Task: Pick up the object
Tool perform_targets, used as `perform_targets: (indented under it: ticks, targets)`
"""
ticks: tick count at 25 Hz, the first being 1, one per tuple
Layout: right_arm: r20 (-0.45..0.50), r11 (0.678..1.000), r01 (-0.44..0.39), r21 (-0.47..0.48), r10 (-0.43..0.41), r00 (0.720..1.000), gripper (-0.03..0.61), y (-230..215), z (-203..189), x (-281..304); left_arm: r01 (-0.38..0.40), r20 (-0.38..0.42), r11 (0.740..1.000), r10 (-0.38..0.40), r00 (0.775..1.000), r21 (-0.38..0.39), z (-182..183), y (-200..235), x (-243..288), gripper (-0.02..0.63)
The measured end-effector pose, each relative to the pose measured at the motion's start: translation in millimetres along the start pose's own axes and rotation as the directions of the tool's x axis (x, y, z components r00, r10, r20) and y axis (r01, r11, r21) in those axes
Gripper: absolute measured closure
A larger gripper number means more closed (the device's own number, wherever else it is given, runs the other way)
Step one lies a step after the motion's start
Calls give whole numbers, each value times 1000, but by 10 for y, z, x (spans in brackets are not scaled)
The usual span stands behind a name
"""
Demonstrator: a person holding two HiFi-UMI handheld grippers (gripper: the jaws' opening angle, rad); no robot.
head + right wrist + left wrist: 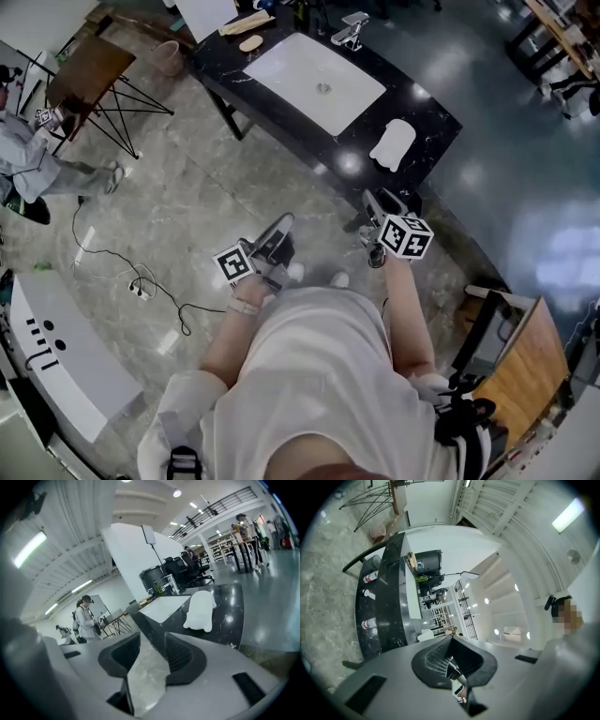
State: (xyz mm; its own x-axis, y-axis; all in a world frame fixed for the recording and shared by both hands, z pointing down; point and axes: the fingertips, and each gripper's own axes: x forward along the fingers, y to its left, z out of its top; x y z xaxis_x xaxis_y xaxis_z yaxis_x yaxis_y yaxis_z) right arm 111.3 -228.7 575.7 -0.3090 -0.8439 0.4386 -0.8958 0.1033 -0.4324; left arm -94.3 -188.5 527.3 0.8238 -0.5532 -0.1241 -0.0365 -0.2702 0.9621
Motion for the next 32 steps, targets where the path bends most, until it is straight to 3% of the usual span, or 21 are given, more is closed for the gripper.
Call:
perform_targets:
  ticks: [4, 8, 12, 19, 22, 29, 32]
  targets:
    - [-97, 966, 79, -245, -106, 990, 417, -236, 89, 203, -27, 71, 1000, 26, 997, 15, 57, -4, -108, 609]
    - [-152, 884, 99, -457, -188, 970, 417, -381, 195, 400, -52, 119, 998, 48, 992, 26, 75, 6, -192, 609]
    - [-179, 795, 101, -599, -255, 950, 417, -526, 268, 565, -78, 150, 996, 71, 986, 38, 50, -4, -272, 609]
    - [-233, 652, 64, -756, -359, 904, 398, -719, 276, 780, -117, 213, 992, 103, 972, 50, 112, 7, -439, 609]
    - [-251, 605, 40, -795, -389, 886, 378, -776, 246, 850, -125, 236, 991, 110, 966, 51, 110, -17, -512, 609]
    - [-303, 556, -5, -831, -445, 843, 345, -993, 201, 1039, -148, 273, 988, 131, 953, 44, 97, -9, -626, 609]
    - [-326, 555, -19, -832, -461, 825, 345, -1075, 207, 1089, -155, 282, 987, 138, 949, 36, 86, 13, -660, 609]
